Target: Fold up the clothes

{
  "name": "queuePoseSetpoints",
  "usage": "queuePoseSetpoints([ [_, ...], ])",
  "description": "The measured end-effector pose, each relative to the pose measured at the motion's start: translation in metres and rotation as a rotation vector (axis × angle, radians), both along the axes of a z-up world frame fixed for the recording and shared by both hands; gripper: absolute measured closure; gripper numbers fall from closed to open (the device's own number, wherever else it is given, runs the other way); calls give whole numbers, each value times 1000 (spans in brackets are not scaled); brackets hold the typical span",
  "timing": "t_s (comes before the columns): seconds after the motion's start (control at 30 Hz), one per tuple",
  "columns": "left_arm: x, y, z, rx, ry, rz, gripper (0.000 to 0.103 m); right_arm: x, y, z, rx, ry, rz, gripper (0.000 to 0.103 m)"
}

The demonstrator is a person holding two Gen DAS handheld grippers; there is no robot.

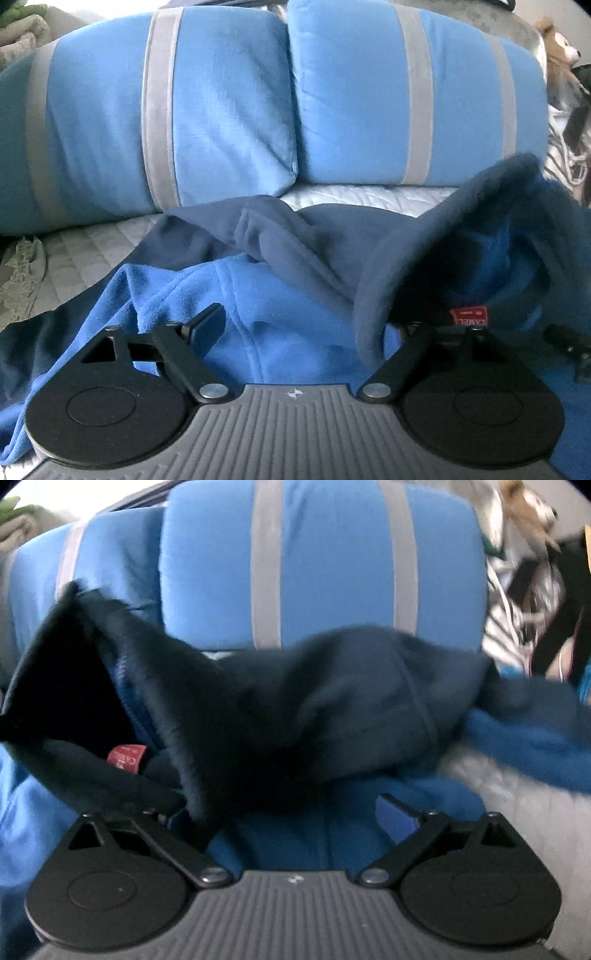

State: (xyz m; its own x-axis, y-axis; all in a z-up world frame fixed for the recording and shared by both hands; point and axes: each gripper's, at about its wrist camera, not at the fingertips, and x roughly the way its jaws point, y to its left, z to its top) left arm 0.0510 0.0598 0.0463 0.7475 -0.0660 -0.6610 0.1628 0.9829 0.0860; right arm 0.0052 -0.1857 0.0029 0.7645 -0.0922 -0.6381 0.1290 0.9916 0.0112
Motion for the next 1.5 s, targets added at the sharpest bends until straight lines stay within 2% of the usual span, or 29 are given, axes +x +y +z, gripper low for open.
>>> queuePoseSetpoints([
  [0.13,-4,-17,4,37,-71,-91,20,0,0,0,16,9,4,0],
  [0.23,1,-27,5,13,-70,-126,20,0,0,0,23,13,8,0],
  [0.47,15,-29,4,36,-108,-52,21,2,1,2,-52,-37,10,0],
  [0.57,12,-23,7,47,-128,-33,22,0,5,7,-79,-111,19,0],
  [0.6,12,-21,7,47,-128,-31,25,0,6,10,-80,-143,24,0],
  [0.67,10,-20,7,43,-115,-52,37,0,9,16,-81,-206,33,2],
  [0.73,8,-21,7,40,-96,-90,58,3,12,19,-90,-204,56,34],
  [0.77,6,-22,7,42,-90,-109,60,5,12,19,-97,-188,74,67],
  [0.8,2,-22,7,52,-88,-128,64,7,12,18,-104,-172,92,77],
  [0.87,-6,-20,8,72,-87,-164,70,1,7,18,-122,-161,117,83],
  [1.0,-14,-13,-3,123,-57,-231,71,-17,-1,12,-101,-105,151,82],
  [1.13,-10,-10,-27,187,44,-271,69,-15,-9,-7,10,32,174,79],
  [1.17,-9,-9,-31,195,52,-278,69,-13,-12,-9,40,57,172,76],
  [1.27,-9,-9,-33,212,52,-291,68,-7,-15,-7,49,57,154,68],
  [1.33,-11,-13,-31,243,44,-292,61,-6,-15,-8,44,57,143,62],
  [1.43,-16,-21,-31,330,18,-301,43,-8,-14,-8,40,56,127,49],
  [1.47,-19,-24,-30,356,2,-303,42,-8,-15,-7,38,53,122,43],
  [1.5,-23,-27,-29,378,-16,-304,41,-9,-16,-7,37,51,117,42],
])
